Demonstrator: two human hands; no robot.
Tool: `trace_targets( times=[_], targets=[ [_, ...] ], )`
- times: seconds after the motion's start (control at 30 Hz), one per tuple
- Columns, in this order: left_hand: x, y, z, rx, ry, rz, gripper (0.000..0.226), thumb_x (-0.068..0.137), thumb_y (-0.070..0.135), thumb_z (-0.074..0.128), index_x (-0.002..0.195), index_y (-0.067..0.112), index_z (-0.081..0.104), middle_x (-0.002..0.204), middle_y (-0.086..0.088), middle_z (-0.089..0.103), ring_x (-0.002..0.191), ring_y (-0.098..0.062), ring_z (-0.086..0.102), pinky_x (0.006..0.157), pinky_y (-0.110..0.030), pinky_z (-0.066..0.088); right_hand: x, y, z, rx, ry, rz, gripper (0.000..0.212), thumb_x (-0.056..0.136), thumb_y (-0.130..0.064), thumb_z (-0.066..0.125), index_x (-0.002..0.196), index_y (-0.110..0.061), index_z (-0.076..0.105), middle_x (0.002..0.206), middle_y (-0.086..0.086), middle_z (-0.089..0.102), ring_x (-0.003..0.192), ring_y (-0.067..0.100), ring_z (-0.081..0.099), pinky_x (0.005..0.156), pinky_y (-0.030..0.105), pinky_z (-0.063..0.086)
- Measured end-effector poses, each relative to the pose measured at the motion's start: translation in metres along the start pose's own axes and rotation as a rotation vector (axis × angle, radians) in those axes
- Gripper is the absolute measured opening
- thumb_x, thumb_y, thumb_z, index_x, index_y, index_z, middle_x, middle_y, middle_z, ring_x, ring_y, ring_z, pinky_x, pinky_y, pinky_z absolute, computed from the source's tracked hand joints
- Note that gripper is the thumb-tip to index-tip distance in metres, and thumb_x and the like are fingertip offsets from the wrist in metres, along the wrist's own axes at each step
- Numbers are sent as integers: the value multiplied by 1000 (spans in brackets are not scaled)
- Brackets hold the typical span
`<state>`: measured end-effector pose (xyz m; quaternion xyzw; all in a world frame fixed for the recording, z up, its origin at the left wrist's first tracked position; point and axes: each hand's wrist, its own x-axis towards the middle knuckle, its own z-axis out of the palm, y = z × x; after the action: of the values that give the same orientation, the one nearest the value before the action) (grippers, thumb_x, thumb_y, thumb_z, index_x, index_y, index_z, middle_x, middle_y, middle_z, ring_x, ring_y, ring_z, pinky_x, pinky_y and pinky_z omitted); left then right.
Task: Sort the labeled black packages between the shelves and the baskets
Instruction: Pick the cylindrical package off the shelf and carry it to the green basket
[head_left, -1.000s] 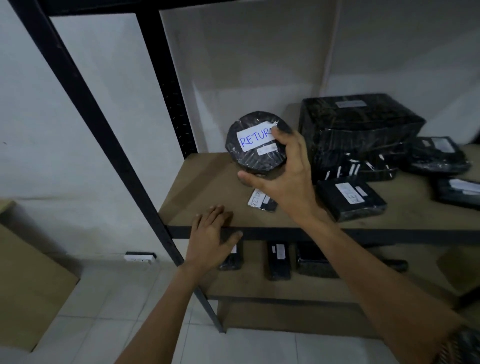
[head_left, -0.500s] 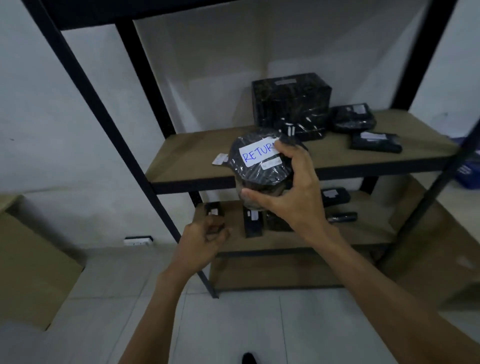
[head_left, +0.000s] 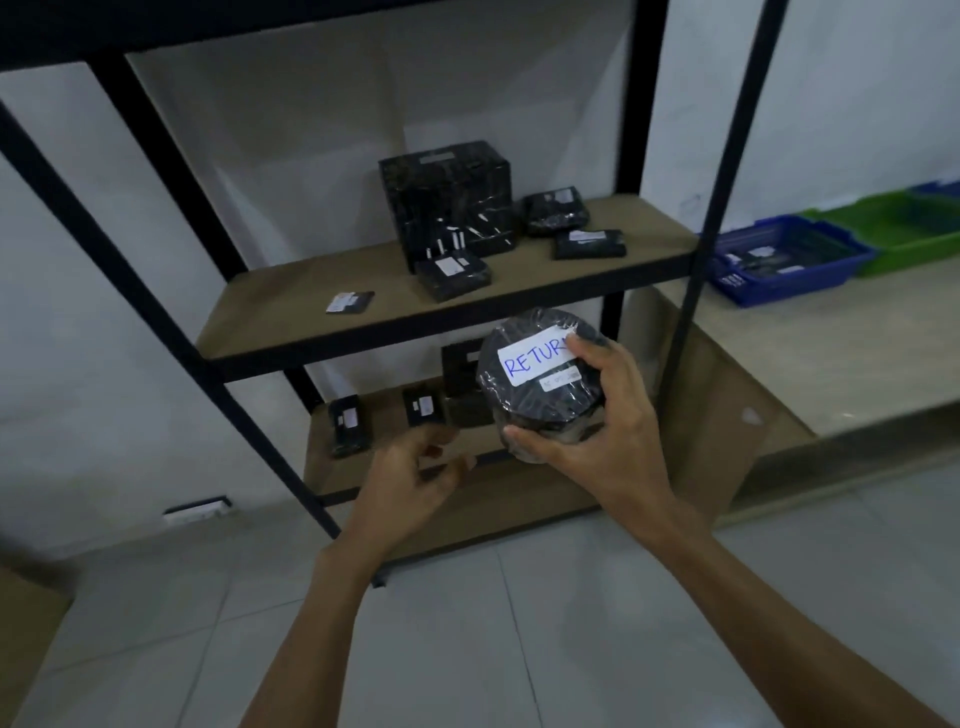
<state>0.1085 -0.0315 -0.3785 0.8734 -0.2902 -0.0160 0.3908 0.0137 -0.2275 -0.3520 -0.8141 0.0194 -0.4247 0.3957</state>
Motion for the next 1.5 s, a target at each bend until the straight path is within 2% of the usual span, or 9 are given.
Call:
trace_targets(
  times=[0.17,0.33,0.47,0.63,0.87,1.17,1.27,1.43,1.5],
  targets=[
    [-21,16,26,-51,-90,34,31,81,32,74,108,19,68,100,13,66,95,-3,63,86,-19,49,-36,-1,-41,-120,32,33,85,60,-48,81,127,-5,49,127,19,50,117,22,52,98,15,43],
    [-29,40,59,-62,-183,55,34,82,37,72,113,23,68,108,13,67,103,0,62,94,-26,50,-68,11,-94,-198,65,107,88,58,-47,83,128,-7,48,128,18,50,117,15,50,96,8,40],
    [-27,77,95,-91,-261,97,33,84,35,71,114,24,66,107,15,65,102,2,60,91,-20,48,-80,30,-140,-250,149,127,89,57,-43,86,129,-11,45,127,16,51,116,23,53,96,22,47],
    [-11,128,153,-113,-346,117,23,83,36,71,105,36,64,99,26,62,96,9,59,85,-16,47,-84,64,-205,-270,178,154,87,58,-45,85,128,-11,44,124,16,51,114,18,52,92,10,44],
    [25,213,252,-127,-373,136,24,83,34,72,105,35,65,103,16,67,97,1,63,89,-28,53,-74,134,-303,-262,188,217,88,57,-46,84,130,-14,46,126,11,49,114,17,53,89,29,52],
    [80,295,364,-118,-391,125,39,85,36,70,120,36,55,123,15,57,111,0,54,87,-15,46,-35,240,-409,-228,166,288,86,59,-56,76,130,-20,43,127,9,48,115,14,50,88,23,52],
    [113,307,395,-115,-412,84,39,86,35,68,123,29,57,122,13,56,109,-3,54,71,-9,50,-14,279,-428,-228,178,306,88,57,-53,79,130,-17,45,126,10,48,115,16,51,88,21,50],
    [187,322,457,-106,-427,88,31,84,42,68,113,30,63,111,11,64,98,-3,60,79,-29,57,26,351,-451,-248,168,318,87,58,-50,80,129,-12,47,124,11,49,114,19,51,88,18,48],
    [221,331,481,-99,-401,95,26,83,41,70,107,32,64,104,13,66,92,-2,62,79,-30,55,47,379,-460,-249,166,316,86,57,-51,78,129,-13,47,125,10,49,114,18,51,89,12,46]
  ],
)
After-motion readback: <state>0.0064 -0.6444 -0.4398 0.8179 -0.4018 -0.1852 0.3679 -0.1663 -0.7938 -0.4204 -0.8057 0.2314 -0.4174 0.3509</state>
